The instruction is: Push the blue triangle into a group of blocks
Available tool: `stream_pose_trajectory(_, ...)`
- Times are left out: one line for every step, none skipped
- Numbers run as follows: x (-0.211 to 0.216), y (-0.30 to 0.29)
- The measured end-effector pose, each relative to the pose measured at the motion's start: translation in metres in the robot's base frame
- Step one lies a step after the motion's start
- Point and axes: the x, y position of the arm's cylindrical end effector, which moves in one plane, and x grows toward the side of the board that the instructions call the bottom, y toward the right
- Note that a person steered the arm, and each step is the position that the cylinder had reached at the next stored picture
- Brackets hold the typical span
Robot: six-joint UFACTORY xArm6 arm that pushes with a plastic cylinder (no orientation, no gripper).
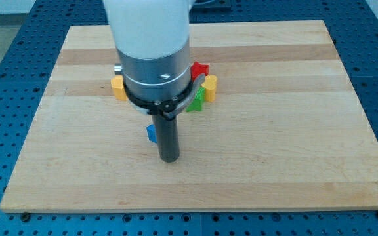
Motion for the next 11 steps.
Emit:
stream_pose_trajectory(-0.015,-0.004)
stream_pose_trajectory(-0.034,-0.004)
stream_pose_trajectory(-0.039,-0.022)
stream_pose_trajectory(-0.045,-0.036)
stream_pose_trajectory(-0.059,-0.013)
stream_pose_trajectory(-0.059,0.019)
stream_pose_trajectory(-0.059,0.021)
stream_pose_trajectory(-0.062,0.006)
stream_pose_trajectory(-0.074,0.003)
stream_pose_trajectory(-0.083,0.003)
stream_pose_trajectory(-0.094,0.003)
